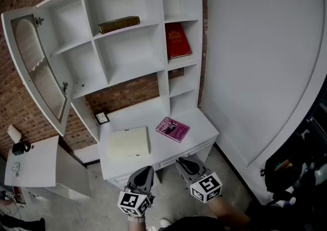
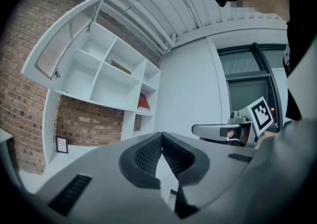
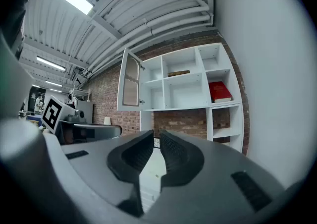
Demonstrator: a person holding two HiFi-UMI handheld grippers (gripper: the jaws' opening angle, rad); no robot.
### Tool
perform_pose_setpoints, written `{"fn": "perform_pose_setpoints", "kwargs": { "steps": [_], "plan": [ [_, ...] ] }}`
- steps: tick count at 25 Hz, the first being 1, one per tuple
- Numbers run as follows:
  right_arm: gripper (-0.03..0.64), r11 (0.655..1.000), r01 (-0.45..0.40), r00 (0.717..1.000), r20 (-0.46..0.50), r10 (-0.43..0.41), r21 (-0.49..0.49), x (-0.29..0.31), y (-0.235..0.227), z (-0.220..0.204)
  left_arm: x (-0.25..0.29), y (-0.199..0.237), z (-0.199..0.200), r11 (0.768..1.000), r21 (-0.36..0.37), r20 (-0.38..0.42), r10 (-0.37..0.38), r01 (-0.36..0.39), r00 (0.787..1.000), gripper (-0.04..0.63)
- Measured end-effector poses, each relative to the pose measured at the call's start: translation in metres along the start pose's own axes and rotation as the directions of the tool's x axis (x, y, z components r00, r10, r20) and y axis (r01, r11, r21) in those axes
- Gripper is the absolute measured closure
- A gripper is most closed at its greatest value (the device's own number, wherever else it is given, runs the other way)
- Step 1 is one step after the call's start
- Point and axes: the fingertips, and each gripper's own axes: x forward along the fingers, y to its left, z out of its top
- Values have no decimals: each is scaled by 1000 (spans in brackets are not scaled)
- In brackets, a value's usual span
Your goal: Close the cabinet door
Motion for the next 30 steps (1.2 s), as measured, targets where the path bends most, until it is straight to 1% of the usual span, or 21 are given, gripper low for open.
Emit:
{"fn": "perform_pose_setpoints", "kwargs": {
  "steps": [8, 14, 18, 21, 25, 30],
  "plan": [
    [561, 1000, 3, 1000, -7, -3, 3, 49, 35, -1, -21, 55, 6, 1000, -6, 13, -6, 6, 1000, 586],
    [561, 999, 26, 999, 33, -27, 25, 91, 36, 12, -14, 98, 21, 999, 45, 26, -8, 7, 1000, 584],
    [561, 999, 34, 997, 62, -35, 16, 119, 22, 25, 5, 121, 37, 998, 59, 54, -6, 3, 999, 584],
    [561, 999, 29, 996, 81, -30, 15, 144, 7, 29, 23, 140, 40, 998, 66, 58, 3, -7, 998, 584],
    [561, 999, 21, 994, 103, -23, 28, 178, -27, 35, 60, 168, 41, 996, 81, 50, 25, -29, 998, 584],
    [561, 999, -22, 993, 117, 18, 40, 230, -73, 35, 115, 212, 44, 991, 106, 39, 80, -83, 996, 584]
  ]
}}
